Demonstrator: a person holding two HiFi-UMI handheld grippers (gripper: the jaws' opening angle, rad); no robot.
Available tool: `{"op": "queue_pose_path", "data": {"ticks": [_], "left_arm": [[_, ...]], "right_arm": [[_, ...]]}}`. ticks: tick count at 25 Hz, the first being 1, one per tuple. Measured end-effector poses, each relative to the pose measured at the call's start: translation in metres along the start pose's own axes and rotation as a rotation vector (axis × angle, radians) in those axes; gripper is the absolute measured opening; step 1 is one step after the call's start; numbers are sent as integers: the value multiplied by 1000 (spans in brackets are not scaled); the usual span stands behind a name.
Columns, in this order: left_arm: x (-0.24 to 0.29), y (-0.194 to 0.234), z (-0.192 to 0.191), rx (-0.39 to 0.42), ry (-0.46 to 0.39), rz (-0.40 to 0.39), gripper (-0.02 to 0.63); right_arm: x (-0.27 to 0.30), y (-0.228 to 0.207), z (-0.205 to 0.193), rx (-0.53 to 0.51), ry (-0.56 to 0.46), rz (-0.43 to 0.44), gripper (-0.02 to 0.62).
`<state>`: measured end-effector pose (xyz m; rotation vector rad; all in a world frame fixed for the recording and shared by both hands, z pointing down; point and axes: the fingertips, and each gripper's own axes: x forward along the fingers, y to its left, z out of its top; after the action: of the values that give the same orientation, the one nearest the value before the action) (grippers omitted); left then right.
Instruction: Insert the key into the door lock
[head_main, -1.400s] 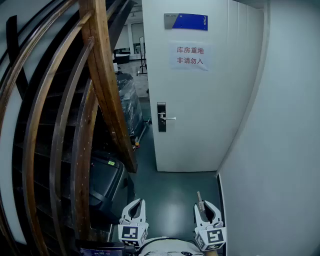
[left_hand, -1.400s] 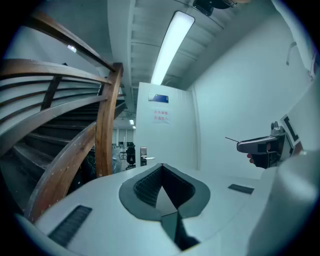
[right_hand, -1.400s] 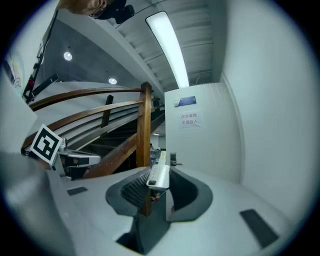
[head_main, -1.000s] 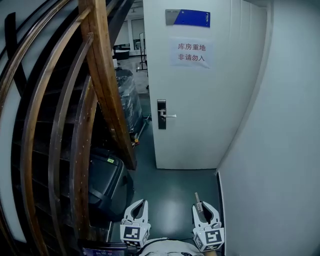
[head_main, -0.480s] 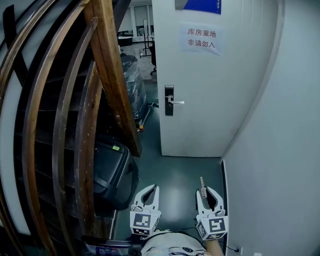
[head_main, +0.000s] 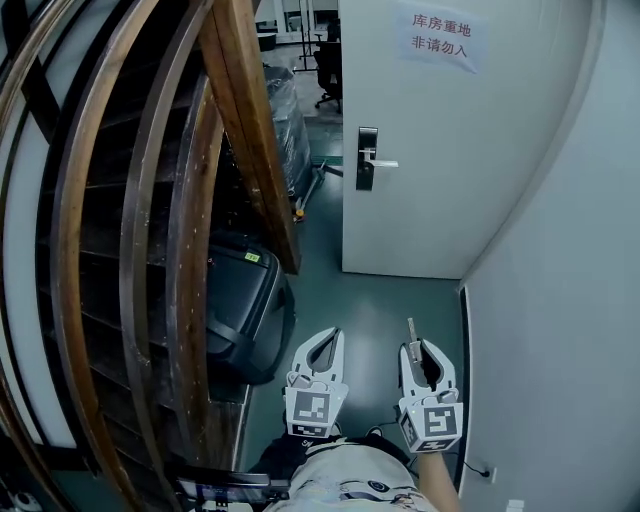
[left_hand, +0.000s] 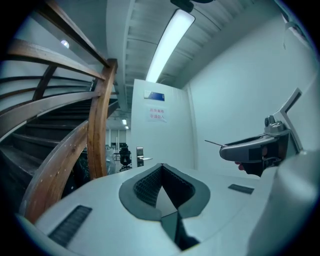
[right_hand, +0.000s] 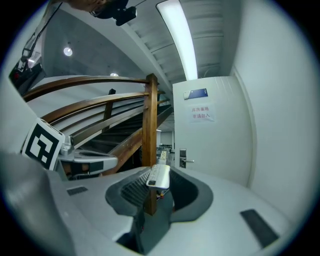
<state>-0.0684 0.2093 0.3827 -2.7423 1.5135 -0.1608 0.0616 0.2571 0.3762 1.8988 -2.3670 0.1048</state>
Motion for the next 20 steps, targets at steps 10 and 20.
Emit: {"op": "queue_pose_path", "data": {"ticks": [10,20], "left_arm": [[-5,22,-20,-52,35,1,5],[38,41,-31,-40,52,36,5]], "right_arm": [[18,24,-13,-4,47,7,120],[74,10,-21,11,50,55,120]]}}
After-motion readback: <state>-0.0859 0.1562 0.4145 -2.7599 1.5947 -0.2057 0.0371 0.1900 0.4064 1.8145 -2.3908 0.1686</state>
